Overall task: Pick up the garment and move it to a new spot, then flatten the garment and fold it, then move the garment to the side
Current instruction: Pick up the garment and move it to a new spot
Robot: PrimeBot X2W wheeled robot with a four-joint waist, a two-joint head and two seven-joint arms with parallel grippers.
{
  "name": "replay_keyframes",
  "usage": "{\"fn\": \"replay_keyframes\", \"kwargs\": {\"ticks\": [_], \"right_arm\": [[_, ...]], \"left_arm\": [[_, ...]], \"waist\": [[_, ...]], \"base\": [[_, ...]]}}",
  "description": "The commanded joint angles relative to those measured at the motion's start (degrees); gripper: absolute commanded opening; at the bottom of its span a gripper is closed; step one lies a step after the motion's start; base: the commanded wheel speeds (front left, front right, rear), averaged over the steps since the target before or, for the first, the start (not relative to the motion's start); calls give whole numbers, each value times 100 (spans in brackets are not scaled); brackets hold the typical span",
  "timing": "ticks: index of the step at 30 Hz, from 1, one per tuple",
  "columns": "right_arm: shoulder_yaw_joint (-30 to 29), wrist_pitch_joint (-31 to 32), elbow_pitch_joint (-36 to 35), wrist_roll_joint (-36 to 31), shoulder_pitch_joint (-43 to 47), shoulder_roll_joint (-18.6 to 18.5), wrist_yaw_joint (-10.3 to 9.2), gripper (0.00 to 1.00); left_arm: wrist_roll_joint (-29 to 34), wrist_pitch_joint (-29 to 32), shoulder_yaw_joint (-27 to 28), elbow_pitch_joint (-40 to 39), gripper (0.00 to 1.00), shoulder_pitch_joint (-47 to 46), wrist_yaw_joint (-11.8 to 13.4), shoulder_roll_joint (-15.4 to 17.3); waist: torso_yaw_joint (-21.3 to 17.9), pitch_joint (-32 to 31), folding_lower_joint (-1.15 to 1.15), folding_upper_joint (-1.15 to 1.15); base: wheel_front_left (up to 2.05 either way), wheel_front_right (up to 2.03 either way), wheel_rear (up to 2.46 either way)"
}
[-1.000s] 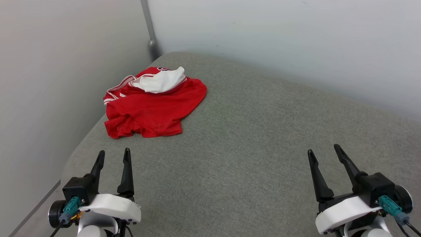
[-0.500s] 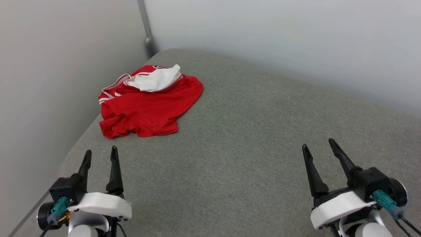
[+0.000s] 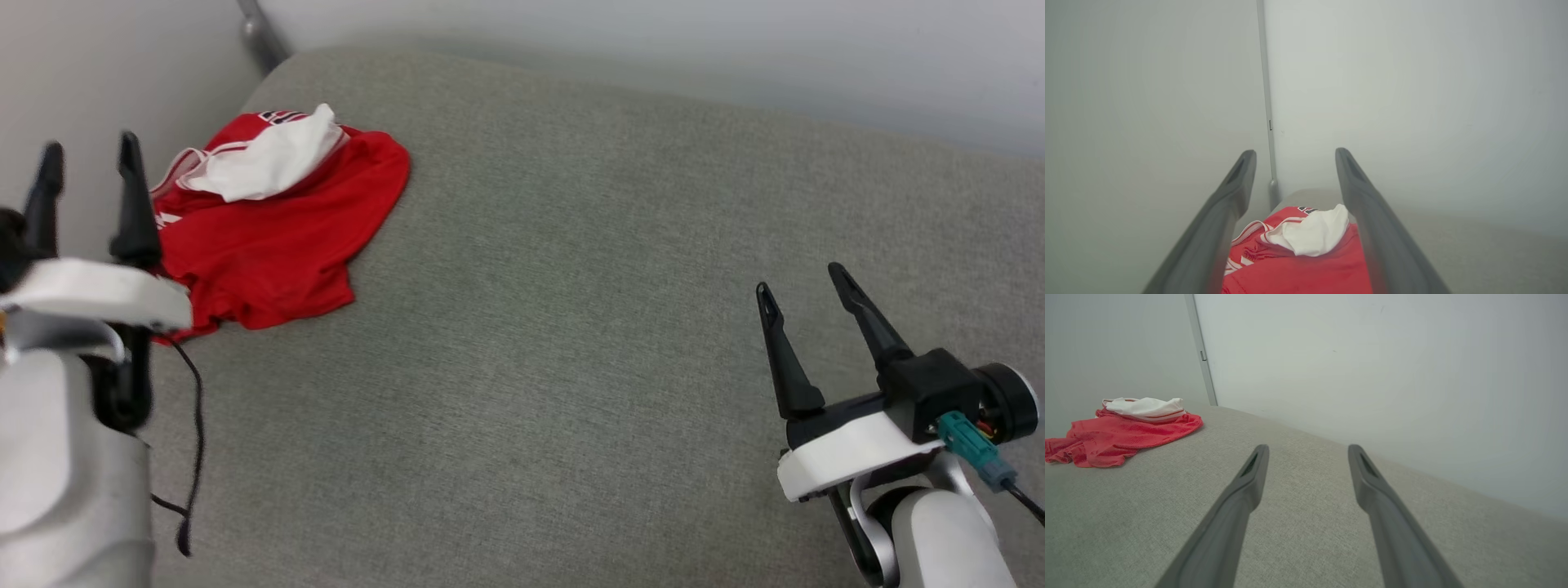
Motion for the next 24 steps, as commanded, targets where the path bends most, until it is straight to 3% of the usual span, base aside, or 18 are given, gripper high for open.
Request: {"fn": "replay_keyframes", "kwargs": {"ticks": [1,5,10,15,19,24], "right_arm": [[-22,-9,-34,-27,-120,-3,-4,100],[-8,-36,-100,-41,-314,-3,-3,100],[56,-89,-139,-79,-570,-2,-4,100],[13,-180,-90,-80,-687,-2,-4,100],[34,-267,-15,-31,-784,-2,-3,100],[65,-342,70,32,-866,-2,-4,100]], "left_arm": [[-67,107,-23,63,100,-234,-23,156],[-366,878,-191,357,100,-968,-34,782],[-1144,2300,-593,757,100,-1545,-31,1675],[-1906,3750,-875,1304,100,-1746,-32,2294],[-2333,4692,-934,1780,100,-1637,-34,2555],[-2807,5487,-786,2321,100,-1473,3,2497]], "waist": [[-311,359,0,0],[-591,767,0,0],[-914,1264,0,0],[-1101,1611,0,0],[-1206,1775,0,0],[-1265,1880,0,0]], "base": [[0,0,0],[0,0,0],[0,0,0],[0,0,0],[0,0,0],[0,0,0]]}}
